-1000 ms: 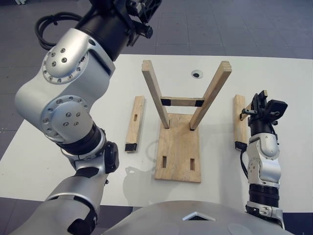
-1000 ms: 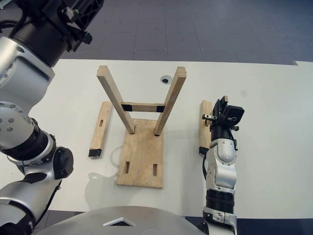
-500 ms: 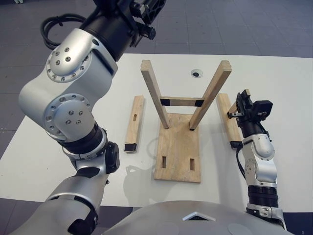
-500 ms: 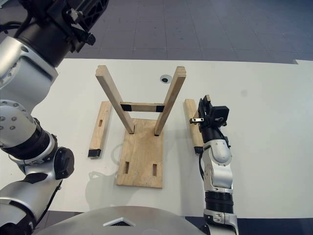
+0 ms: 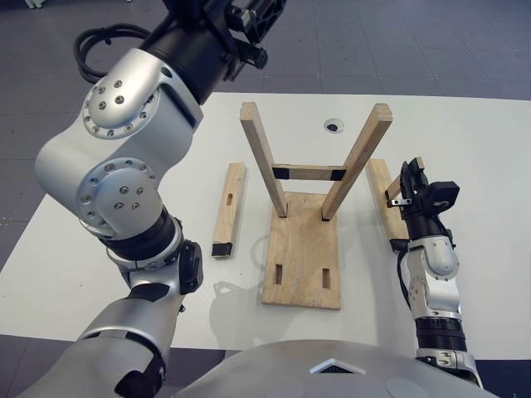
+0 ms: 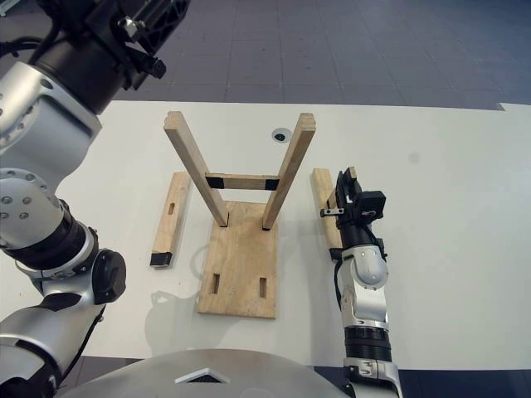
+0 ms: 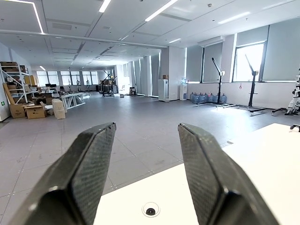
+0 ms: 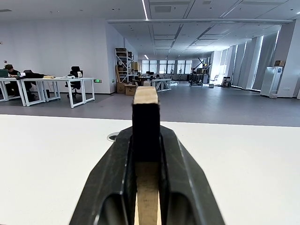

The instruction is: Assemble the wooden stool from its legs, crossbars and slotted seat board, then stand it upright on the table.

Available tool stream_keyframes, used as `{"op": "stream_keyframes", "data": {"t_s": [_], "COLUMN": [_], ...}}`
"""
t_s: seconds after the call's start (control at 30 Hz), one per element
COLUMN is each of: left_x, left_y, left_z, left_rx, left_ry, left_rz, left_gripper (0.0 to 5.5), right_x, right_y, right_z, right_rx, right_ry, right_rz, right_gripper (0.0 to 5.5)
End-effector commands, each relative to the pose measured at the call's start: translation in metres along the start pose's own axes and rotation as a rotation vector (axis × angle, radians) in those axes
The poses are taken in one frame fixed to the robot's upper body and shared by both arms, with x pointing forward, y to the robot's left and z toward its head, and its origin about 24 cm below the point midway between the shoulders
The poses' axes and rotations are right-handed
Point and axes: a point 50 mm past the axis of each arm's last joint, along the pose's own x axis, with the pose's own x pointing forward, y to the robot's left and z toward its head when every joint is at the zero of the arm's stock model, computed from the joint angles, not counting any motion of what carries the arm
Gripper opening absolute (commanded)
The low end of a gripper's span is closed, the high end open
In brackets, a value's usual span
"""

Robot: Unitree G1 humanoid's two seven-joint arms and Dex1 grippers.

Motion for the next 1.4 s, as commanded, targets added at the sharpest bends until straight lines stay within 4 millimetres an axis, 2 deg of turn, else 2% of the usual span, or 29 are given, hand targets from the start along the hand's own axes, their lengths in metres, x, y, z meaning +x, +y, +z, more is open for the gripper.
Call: {"op": "stream_keyframes", "data": {"t_s": [0.03, 0.23, 0.5, 0.83, 0.87, 1.0, 1.13, 1.2, 1.4], "left_x": [0.001, 0.0, 0.0, 0.0, 0.0, 0.0, 0.0, 0.0, 0.0], "left_y": [0.001, -0.001, 0.0, 0.001, 0.001, 0.001, 0.0, -0.001, -0.002], "left_z": [0.002, 0.002, 0.0, -0.002, -0.001, -0.001, -0.001, -0.001, 0.0], "left_rx": [0.009, 0.011, 0.009, 0.006, 0.006, 0.008, 0.008, 0.007, 0.005], "left_ry": [0.005, 0.004, 0.007, 0.013, 0.013, 0.015, 0.016, 0.015, 0.01], "left_rz": [-0.006, -0.003, 0.002, 0.002, 0.001, -0.003, -0.005, -0.004, 0.004], "left_gripper": [2.46, 2.46, 2.46, 2.46, 2.46, 2.46, 2.46, 2.46, 2.46], "right_x": [-0.033, -0.008, 0.016, 0.022, 0.022, 0.019, 0.022, 0.028, 0.039], "right_y": [-0.005, -0.001, -0.001, -0.007, -0.007, -0.006, -0.004, -0.004, -0.003], "right_z": [-0.052, -0.022, 0.02, 0.035, 0.034, 0.03, 0.039, 0.053, 0.107], "right_rx": [0.053, 0.053, -0.01, -0.026, -0.019, 0.0, 0.002, 0.003, -0.004], "right_ry": [0.334, 0.24, 0.094, 0.016, 0.021, 0.043, 0.031, 0.007, -0.123], "right_rz": [-0.054, -0.042, -0.067, -0.116, -0.115, -0.108, -0.103, -0.11, -0.127], "right_gripper": [0.41, 0.41, 0.41, 0.41, 0.78, 1.42, 2.15, 2.52, 2.52]}}
